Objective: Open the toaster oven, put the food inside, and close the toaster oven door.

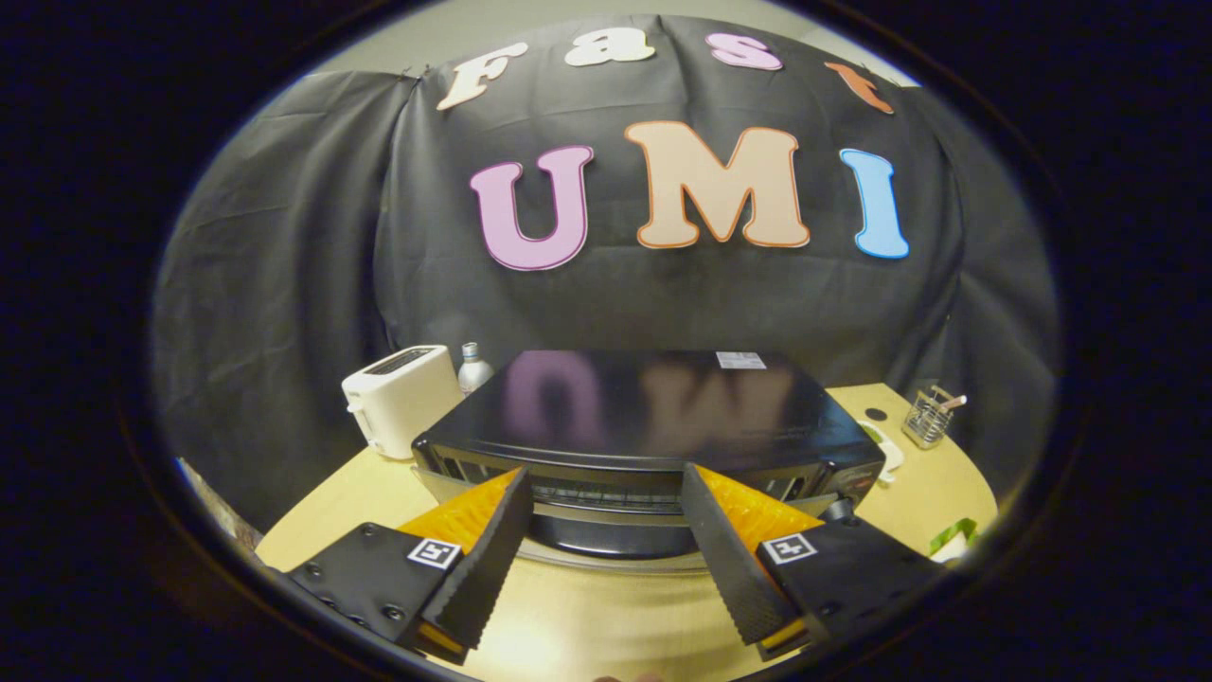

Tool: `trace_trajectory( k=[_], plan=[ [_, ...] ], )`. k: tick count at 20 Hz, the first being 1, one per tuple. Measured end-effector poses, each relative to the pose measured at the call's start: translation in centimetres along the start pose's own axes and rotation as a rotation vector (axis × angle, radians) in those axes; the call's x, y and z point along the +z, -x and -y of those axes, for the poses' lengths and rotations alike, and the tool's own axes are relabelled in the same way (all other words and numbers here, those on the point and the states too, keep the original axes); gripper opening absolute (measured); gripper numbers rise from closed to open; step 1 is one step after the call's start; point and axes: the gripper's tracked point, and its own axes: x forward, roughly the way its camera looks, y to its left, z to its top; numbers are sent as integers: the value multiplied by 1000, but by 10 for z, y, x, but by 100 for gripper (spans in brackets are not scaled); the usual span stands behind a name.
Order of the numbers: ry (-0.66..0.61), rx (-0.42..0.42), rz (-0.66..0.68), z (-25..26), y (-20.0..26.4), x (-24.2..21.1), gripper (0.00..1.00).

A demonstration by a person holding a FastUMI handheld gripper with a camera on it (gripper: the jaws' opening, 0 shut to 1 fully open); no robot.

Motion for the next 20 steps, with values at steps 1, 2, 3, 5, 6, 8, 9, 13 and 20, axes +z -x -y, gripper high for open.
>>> trace_trajectory(
  k=[1, 2, 3, 5, 6, 8, 9, 13, 20],
  plan=[
    [-3, -1, -4, 0, 2, -1, 99],
    [-8, -3, -8, 0, 6, -4, 99],
    [-6, -3, -13, -1, 10, -5, 100],
    [4, -1, -21, -2, 17, -10, 100],
    [6, 2, -24, -2, 20, -14, 100],
    [8, 9, -36, -3, 26, -20, 100],
    [10, 13, -44, -3, 29, -22, 100],
    [15, 28, -65, -4, 39, -33, 100],
    [-9, 57, -156, -10, 62, -73, 100]
  ],
)
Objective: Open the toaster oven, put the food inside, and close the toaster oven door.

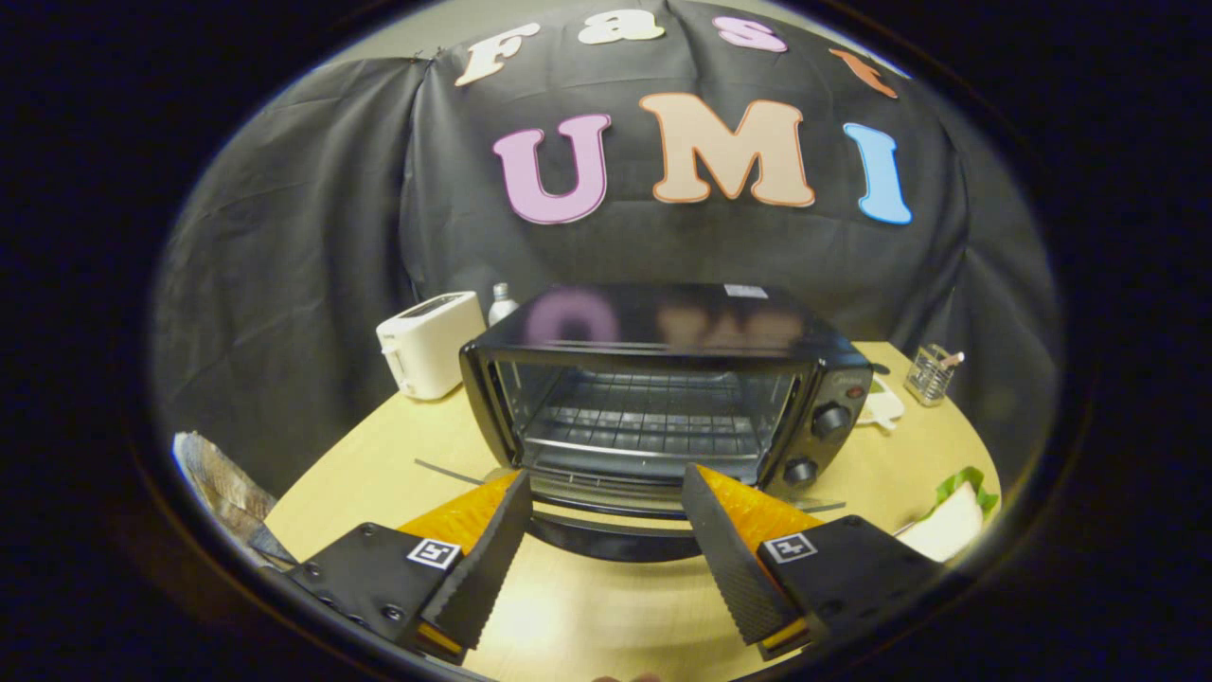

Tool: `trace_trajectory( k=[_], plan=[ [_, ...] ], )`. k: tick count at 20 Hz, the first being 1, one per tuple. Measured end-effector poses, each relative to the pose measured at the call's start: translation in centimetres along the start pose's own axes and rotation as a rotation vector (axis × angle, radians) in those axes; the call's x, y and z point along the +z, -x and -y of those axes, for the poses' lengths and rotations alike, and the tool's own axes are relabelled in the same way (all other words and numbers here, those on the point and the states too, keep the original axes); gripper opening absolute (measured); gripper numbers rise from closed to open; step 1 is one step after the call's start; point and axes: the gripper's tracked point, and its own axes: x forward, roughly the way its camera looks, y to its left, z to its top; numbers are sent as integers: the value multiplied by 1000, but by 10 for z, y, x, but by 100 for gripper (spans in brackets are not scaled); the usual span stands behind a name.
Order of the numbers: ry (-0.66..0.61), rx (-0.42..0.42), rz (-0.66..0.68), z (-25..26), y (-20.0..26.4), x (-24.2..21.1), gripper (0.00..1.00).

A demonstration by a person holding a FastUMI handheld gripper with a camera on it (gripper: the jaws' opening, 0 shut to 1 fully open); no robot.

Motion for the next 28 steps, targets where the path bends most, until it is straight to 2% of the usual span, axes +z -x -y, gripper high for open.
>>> trace_trajectory(
  k=[6, 16, 22, 28],
  plan=[
    [-35, 15, -62, -2, 6, -32, 100],
    [-8, 40, -170, -14, 3, -84, 100],
    [-20, 36, -225, -15, -12, -102, 100],
    [-23, 85, -281, -16, -15, -116, 100]
  ],
)
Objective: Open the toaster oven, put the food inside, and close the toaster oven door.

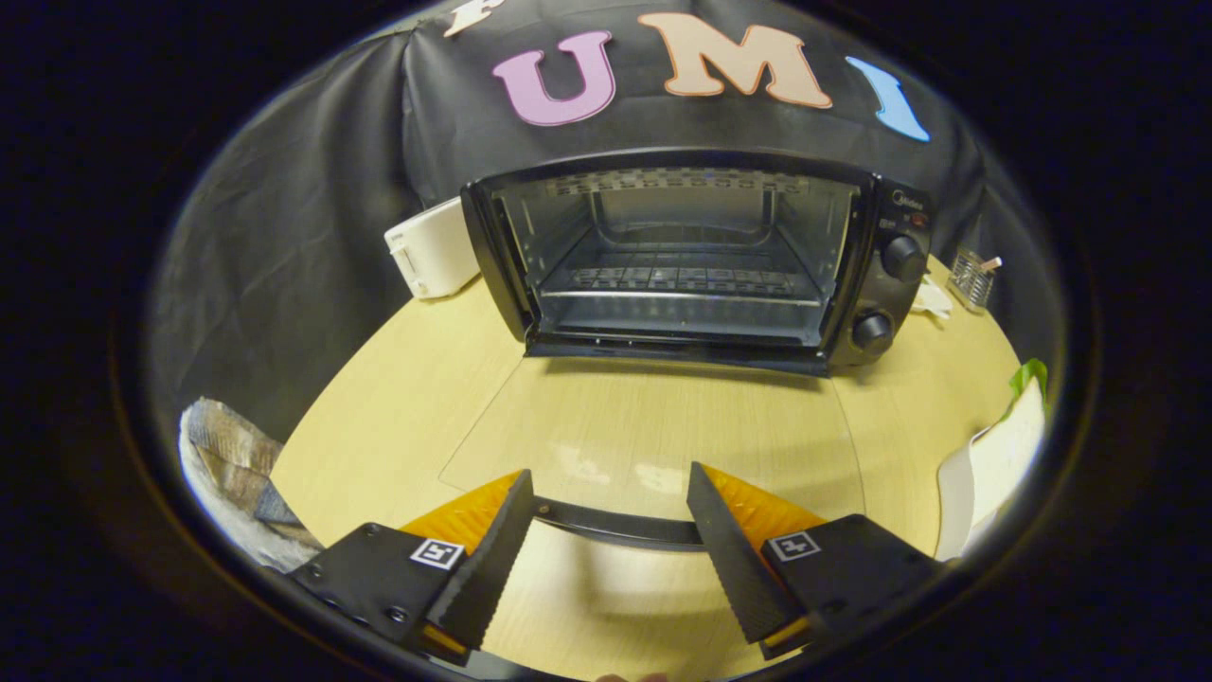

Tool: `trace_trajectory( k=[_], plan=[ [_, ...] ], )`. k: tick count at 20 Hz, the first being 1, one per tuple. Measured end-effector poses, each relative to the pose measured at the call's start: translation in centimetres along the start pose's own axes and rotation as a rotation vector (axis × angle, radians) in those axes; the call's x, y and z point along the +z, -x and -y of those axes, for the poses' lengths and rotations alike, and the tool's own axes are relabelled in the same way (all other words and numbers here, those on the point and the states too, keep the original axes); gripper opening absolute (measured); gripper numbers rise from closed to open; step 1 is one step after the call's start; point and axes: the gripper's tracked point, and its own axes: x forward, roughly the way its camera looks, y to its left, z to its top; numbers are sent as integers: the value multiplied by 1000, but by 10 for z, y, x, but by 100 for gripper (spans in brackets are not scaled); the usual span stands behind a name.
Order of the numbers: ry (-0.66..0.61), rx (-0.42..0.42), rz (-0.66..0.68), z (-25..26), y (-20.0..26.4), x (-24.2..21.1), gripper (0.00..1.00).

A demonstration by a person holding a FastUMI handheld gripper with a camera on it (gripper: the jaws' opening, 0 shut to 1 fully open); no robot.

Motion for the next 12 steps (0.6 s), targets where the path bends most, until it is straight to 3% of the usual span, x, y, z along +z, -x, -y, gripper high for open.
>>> trace_trajectory(
  k=[6, 12],
  plan=[
    [-45, -6, 113, 27, 18, 37, 99],
    [-35, -131, 307, 126, 76, 112, 98]
  ],
)
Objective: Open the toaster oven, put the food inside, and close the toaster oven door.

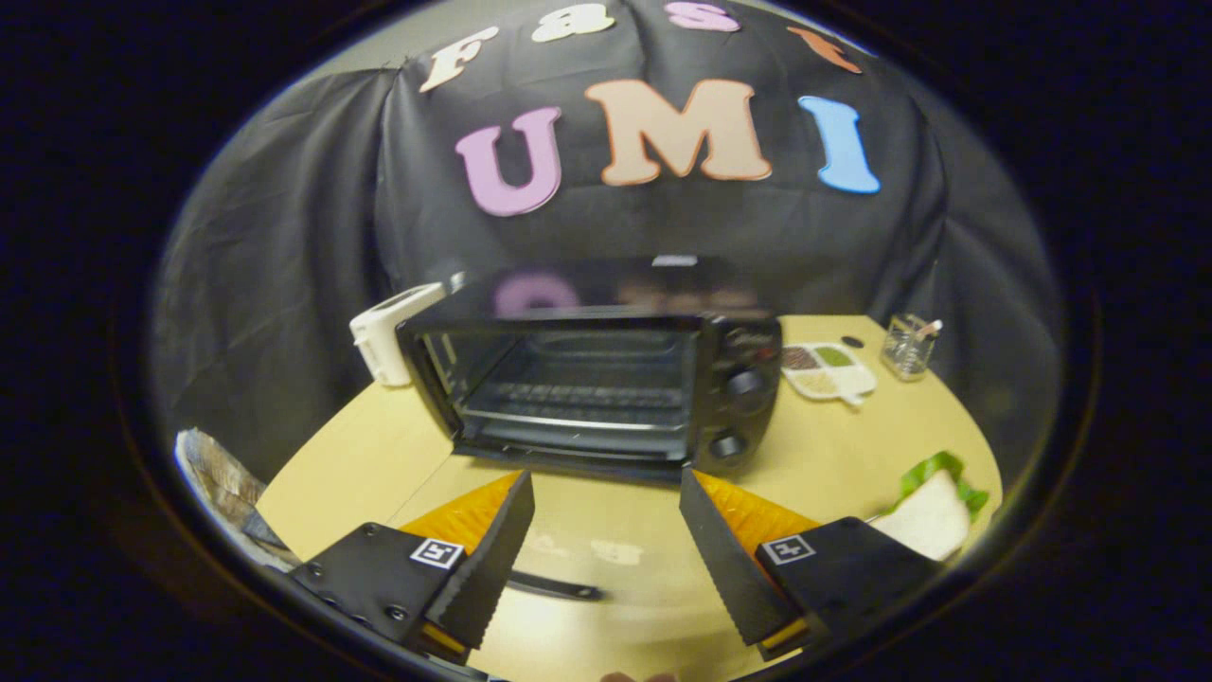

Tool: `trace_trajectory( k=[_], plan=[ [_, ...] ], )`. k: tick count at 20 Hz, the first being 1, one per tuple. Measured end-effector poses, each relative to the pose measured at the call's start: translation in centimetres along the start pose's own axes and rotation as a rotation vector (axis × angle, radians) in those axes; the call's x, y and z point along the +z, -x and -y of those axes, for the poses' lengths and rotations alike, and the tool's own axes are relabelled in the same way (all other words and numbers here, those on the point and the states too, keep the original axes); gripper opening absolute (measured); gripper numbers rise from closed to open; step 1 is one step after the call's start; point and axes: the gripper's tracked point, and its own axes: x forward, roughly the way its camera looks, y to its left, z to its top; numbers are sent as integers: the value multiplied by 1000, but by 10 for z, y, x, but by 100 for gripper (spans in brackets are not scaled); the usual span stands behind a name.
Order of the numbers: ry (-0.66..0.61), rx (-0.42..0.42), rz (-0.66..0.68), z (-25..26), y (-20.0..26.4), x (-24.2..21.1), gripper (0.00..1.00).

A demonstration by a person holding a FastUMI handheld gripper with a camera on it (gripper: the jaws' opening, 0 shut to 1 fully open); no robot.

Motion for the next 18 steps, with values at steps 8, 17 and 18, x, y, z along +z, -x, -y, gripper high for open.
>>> trace_trajectory(
  k=[8, 17, 18],
  plan=[
    [-96, -272, 36, 180, 46, 26, 98],
    [-199, -320, -116, 243, 53, -51, 98],
    [-205, -312, -140, 245, 52, -60, 98]
  ],
)
